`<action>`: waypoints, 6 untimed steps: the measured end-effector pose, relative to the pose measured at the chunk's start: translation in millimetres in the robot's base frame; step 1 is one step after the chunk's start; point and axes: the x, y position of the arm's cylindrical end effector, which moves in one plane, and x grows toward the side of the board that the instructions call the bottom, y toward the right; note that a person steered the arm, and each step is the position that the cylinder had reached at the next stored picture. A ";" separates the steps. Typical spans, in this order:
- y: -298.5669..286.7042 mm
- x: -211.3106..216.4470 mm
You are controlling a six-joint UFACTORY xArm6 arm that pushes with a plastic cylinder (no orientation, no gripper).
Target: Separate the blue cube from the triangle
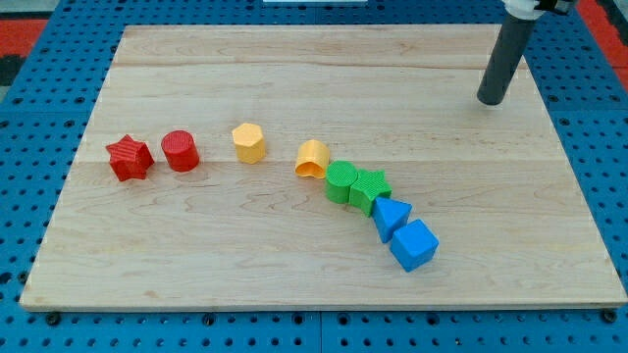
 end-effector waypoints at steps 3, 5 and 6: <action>14.8 130.2; -89.5 205.8; -163.9 221.8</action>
